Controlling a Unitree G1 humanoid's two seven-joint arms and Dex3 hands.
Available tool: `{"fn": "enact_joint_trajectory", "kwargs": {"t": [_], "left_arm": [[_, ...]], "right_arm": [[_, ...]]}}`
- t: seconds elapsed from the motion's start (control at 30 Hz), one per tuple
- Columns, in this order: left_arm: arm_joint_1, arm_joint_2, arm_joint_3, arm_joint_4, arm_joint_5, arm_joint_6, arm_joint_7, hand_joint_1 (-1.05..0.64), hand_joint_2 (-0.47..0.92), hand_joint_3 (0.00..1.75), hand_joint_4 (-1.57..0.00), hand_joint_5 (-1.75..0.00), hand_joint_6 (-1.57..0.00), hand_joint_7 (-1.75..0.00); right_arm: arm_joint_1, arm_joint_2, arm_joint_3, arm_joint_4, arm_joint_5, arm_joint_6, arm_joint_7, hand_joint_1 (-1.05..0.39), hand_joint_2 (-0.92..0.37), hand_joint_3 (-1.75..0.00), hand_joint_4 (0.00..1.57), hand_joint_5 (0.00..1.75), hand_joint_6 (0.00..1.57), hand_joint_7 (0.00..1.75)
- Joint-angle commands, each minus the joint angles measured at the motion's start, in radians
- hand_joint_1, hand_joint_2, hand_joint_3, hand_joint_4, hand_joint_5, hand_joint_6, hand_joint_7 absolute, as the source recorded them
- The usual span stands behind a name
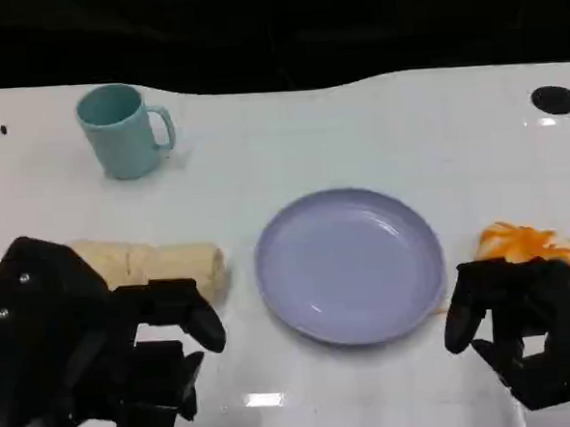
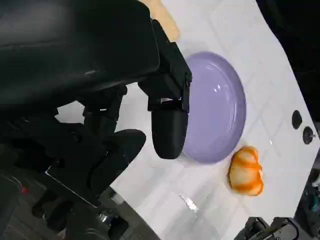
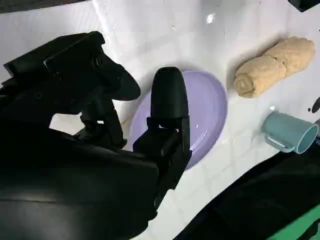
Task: Grasp the towel on the left side of the plate with the left hand and place it into the plate.
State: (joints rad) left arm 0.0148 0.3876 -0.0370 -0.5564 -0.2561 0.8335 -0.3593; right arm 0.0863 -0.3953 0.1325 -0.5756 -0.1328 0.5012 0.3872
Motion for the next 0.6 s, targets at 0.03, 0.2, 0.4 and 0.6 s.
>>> {"fn": "enact_joint_trajectory", "kwargs": {"t": [0.03,0.2,0.4,0.6], "left_arm": [[-0.007,0.018,0.003,-0.005,0.004,0.006,0.001,-0.06,0.51,1.28,-0.73,-1.75,-0.68,-1.60],[-0.006,0.020,0.002,-0.003,0.007,-0.002,-0.004,-0.06,0.51,1.28,-0.73,-1.75,-0.67,-1.60],[-0.009,0.023,0.000,-0.007,0.012,0.005,-0.002,-0.06,0.51,1.28,-0.72,-1.75,-0.67,-1.60],[-0.005,0.023,0.000,-0.004,0.015,-0.009,-0.005,-0.05,0.52,1.28,-0.72,-1.75,-0.67,-1.60]], "right_arm": [[-0.003,-0.004,-0.005,0.000,0.004,0.002,-0.002,0.02,-0.56,-1.09,0.73,1.75,0.71,1.44],[-0.002,-0.006,-0.004,-0.001,0.001,-0.001,-0.003,0.02,-0.56,-1.10,0.74,1.75,0.71,1.44],[-0.005,-0.007,-0.002,0.001,-0.002,-0.001,-0.002,0.02,-0.55,-1.10,0.74,1.75,0.71,1.44],[-0.007,-0.008,0.001,0.000,-0.004,-0.001,-0.001,0.02,-0.55,-1.10,0.74,1.75,0.71,1.44]]}}
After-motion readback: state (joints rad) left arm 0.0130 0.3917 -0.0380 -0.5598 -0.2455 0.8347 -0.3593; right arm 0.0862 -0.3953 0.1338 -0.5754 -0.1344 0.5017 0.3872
